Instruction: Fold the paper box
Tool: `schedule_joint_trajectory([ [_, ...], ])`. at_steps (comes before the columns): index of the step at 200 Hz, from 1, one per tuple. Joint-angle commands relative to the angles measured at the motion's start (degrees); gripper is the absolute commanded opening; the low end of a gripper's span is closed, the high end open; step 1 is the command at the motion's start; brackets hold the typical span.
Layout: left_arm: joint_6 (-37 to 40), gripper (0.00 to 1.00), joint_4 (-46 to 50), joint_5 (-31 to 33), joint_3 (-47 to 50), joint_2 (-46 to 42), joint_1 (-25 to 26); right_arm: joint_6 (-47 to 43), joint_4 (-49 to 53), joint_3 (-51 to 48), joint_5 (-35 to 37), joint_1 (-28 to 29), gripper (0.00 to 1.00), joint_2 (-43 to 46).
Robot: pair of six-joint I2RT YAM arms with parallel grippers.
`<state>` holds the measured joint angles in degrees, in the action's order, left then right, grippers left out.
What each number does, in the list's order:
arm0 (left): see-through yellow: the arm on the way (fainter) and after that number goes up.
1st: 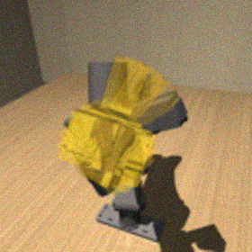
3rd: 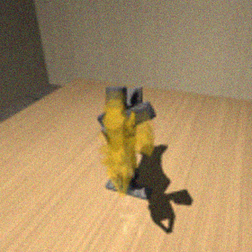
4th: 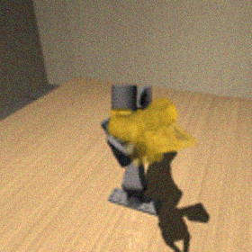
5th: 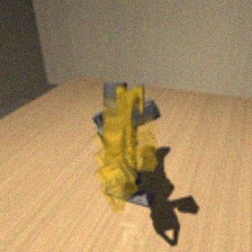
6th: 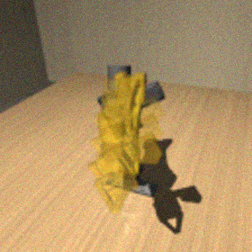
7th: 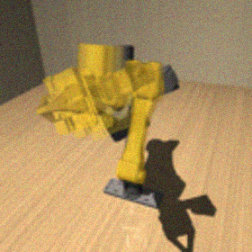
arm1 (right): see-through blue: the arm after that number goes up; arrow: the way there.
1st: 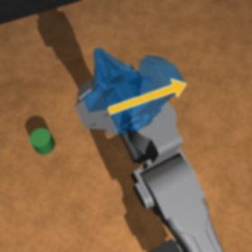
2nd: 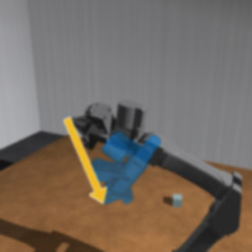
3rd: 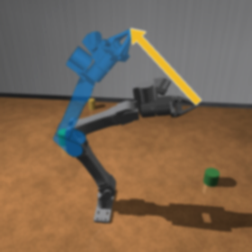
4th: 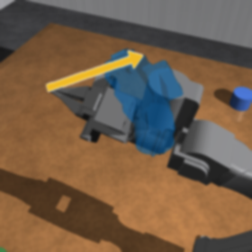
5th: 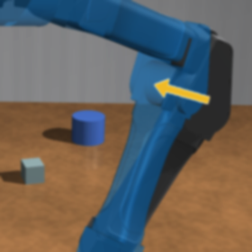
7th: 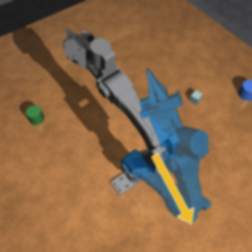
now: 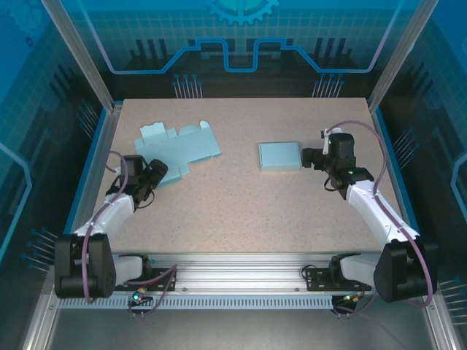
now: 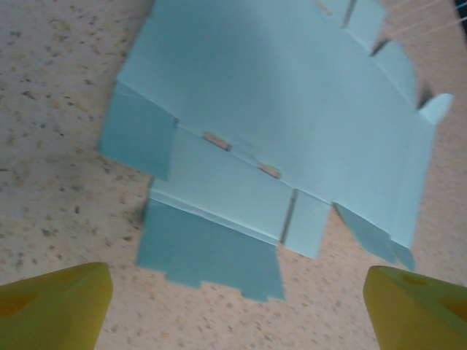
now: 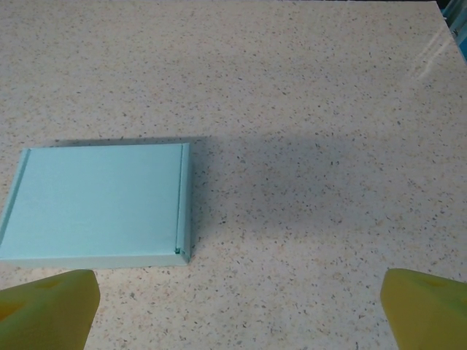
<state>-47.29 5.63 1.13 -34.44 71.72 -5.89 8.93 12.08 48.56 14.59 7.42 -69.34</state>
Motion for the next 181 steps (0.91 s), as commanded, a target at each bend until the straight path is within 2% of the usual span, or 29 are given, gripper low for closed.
schedule_joint_trajectory([
  [1,-1.44,0.85,-4.03,-2.69,-0.52,4.75,-2.28,0.08,-1.92,-1.09,2.40,-0.30,1.00,1.46],
  [32,-4.21,0.83,-6.76,-3.19,-2.03,10.38,-4.36,0.31,-2.62,-2.06,4.08,-0.44,1.00,3.01],
  [61,-3.50,0.79,-8.16,-0.46,-3.63,13.79,-5.48,0.56,-3.11,-2.68,4.40,-0.47,1.00,3.78],
  [90,-2.51,0.71,-9.30,1.08,-5.47,16.25,-6.32,1.08,-2.41,-2.16,4.94,-0.41,1.00,3.51],
  [110,-2.20,0.62,-10.17,2.19,-6.73,18.19,-6.66,1.21,-2.36,-2.17,4.92,-0.48,1.00,3.60],
  [138,-3.70,0.55,-11.66,0.48,-8.39,22.14,-6.94,1.32,-2.14,-2.17,5.27,-0.48,1.00,3.79],
  [173,-6.52,0.53,-15.33,-1.35,-8.13,25.35,-6.94,1.29,-2.31,-2.42,5.98,-0.48,1.00,4.35],
  [181,-6.87,0.48,-16.19,-1.53,-8.10,25.92,-6.94,1.27,-2.39,-2.42,5.98,-0.47,1.00,4.38],
])
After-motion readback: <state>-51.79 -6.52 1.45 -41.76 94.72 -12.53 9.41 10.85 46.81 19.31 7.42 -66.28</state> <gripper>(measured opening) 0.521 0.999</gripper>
